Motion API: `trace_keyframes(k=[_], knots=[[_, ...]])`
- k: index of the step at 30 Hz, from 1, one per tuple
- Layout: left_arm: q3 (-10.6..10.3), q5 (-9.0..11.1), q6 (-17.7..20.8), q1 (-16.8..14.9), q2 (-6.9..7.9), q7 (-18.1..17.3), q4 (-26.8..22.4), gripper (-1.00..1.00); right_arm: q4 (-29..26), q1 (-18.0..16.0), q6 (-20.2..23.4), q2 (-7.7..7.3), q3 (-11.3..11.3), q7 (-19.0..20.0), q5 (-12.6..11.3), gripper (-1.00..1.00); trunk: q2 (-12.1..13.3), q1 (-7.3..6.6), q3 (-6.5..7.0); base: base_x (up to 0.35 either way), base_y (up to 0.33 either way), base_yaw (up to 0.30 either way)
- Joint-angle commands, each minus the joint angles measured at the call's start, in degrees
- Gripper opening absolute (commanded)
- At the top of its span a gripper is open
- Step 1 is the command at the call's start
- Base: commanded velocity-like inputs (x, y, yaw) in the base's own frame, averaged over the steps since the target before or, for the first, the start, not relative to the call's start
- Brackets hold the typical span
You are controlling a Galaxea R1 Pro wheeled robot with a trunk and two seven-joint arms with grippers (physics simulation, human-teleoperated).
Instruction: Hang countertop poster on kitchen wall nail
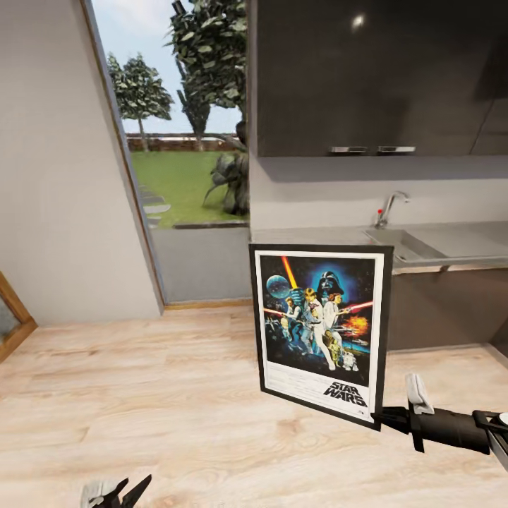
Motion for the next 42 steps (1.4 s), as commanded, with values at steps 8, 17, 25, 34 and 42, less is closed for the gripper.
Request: trace_keyframes(k=[8,17,25,34,42], knots=[[-0.49,0.58,-0.14,-0.11,0.03,-0.13,-0.08,1.0,-0.04,-0.03,0.76,-0.02,-0.03,0.29,-0.26,-1.0,-0.14,0.03,-0.13,-0.061,0.288,0.288],[-0.49,0.58,-0.14,-0.11,0.03,-0.13,-0.08,1.0,-0.04,-0.02,0.76,-0.02,-0.03,0.29,-0.26,-1.0,-0.14,0.03,-0.13,-0.004,0.29,0.288],[-0.49,0.58,-0.11,-0.11,0.03,-0.13,-0.03,1.0,-0.04,-0.02,0.76,-0.02,-0.03,0.29,-0.26,-1.0,-0.14,0.03,-0.13,0.0,0.294,0.288],[-0.49,0.58,-0.09,-0.11,0.03,-0.13,0.0,1.0,-0.04,-0.02,0.76,-0.02,0.04,0.29,-0.31,-1.0,-0.14,0.03,-0.13,0.0,0.295,0.259],[-0.49,0.58,-0.09,-0.11,0.03,-0.13,-0.01,1.0,-0.04,-0.02,0.76,0.79,0.05,0.29,-0.17,-1.0,-0.14,0.03,-0.13,0.0,0.295,0.016]])
